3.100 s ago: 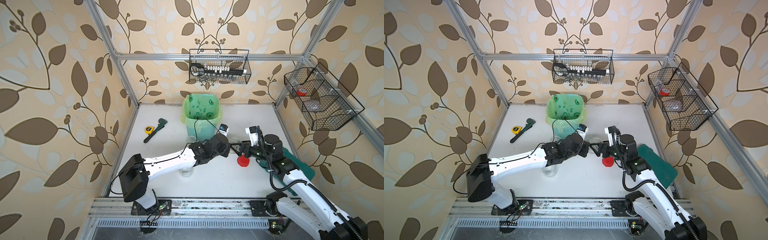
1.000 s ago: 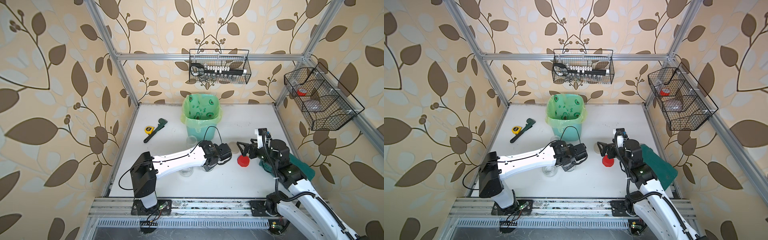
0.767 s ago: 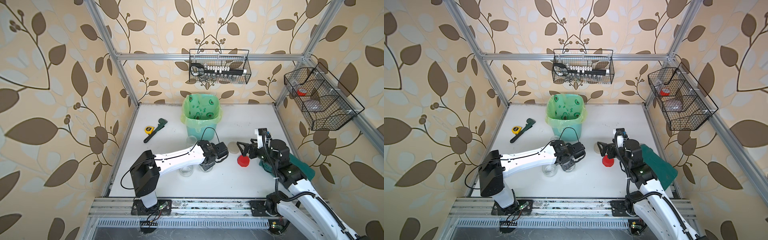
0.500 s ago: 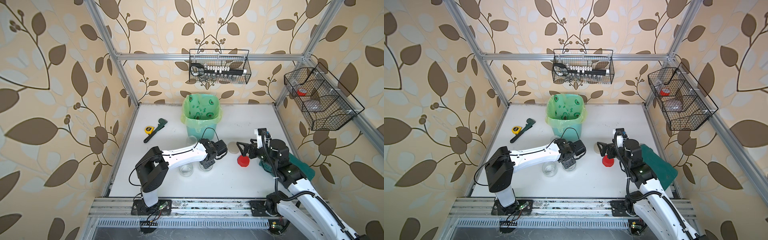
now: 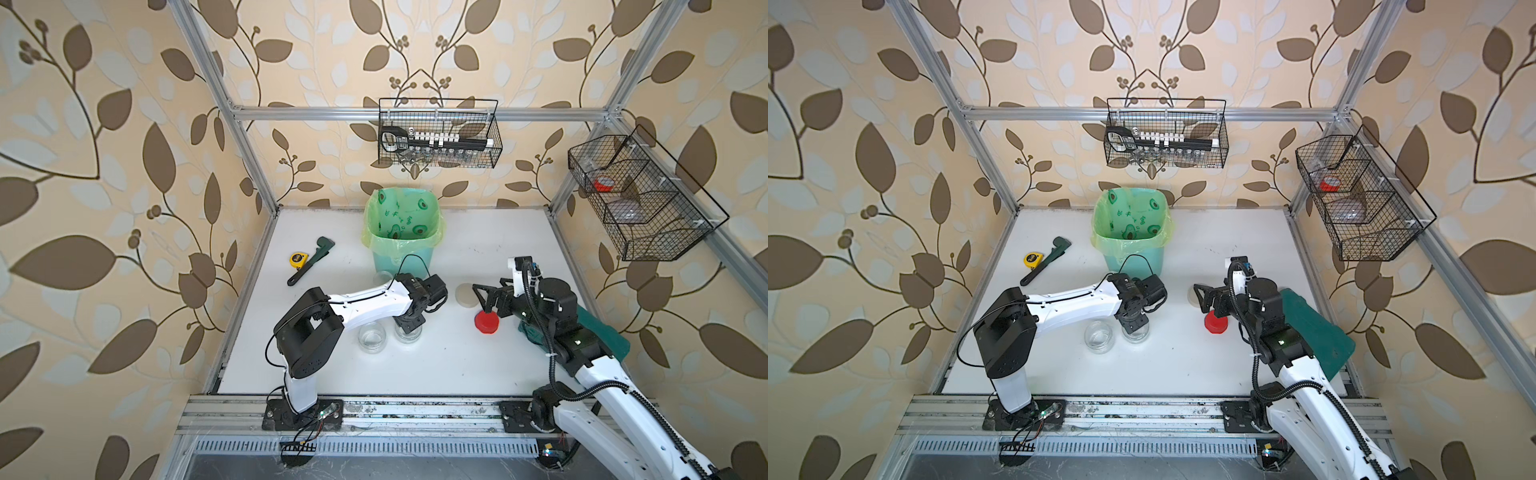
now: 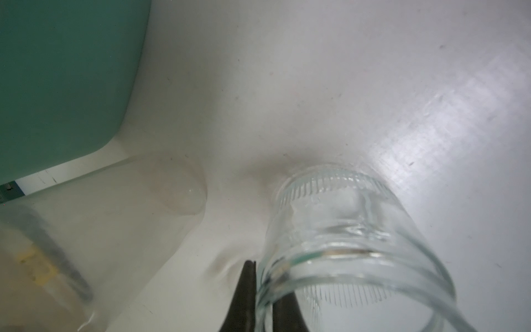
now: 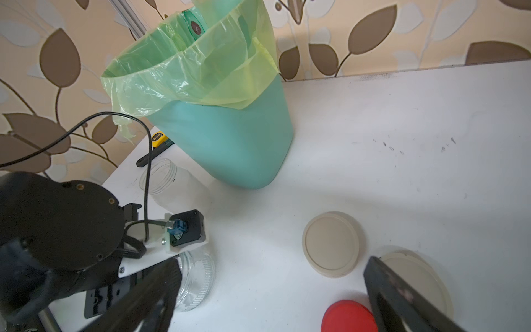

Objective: Empty moldy peanuts from jars
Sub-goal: Place the jar at the center of the board.

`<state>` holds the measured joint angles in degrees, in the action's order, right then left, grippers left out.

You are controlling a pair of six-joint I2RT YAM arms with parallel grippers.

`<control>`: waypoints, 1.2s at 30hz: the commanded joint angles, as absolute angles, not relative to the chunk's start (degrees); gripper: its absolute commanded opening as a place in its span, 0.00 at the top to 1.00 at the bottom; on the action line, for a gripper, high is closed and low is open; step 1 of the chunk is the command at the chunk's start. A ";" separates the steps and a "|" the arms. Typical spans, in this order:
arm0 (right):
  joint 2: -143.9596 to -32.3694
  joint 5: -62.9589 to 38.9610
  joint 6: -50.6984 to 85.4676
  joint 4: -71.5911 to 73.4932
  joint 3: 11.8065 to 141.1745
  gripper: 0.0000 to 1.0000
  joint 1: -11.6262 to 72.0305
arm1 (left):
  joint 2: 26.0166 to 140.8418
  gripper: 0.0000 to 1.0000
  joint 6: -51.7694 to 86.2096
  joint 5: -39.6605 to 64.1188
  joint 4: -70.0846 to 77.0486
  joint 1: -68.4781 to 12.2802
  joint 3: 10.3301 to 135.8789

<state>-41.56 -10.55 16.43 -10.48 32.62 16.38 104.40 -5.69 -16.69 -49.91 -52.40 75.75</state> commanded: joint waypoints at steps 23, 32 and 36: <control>-38.06 0.87 17.89 -14.50 34.17 0.01 16.14 | 90.60 0.33 7.93 -6.28 -46.72 -55.81 84.15; -26.77 6.77 20.37 -12.04 29.19 0.01 13.96 | 98.40 0.37 12.12 0.15 -36.43 -55.99 81.62; -27.73 7.22 20.26 -13.18 30.17 0.01 13.83 | 103.93 0.37 13.27 -1.45 -39.05 -55.99 84.25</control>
<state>-27.94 5.23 19.51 -12.16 30.09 14.06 102.13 11.22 -1.87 -38.72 -55.86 81.97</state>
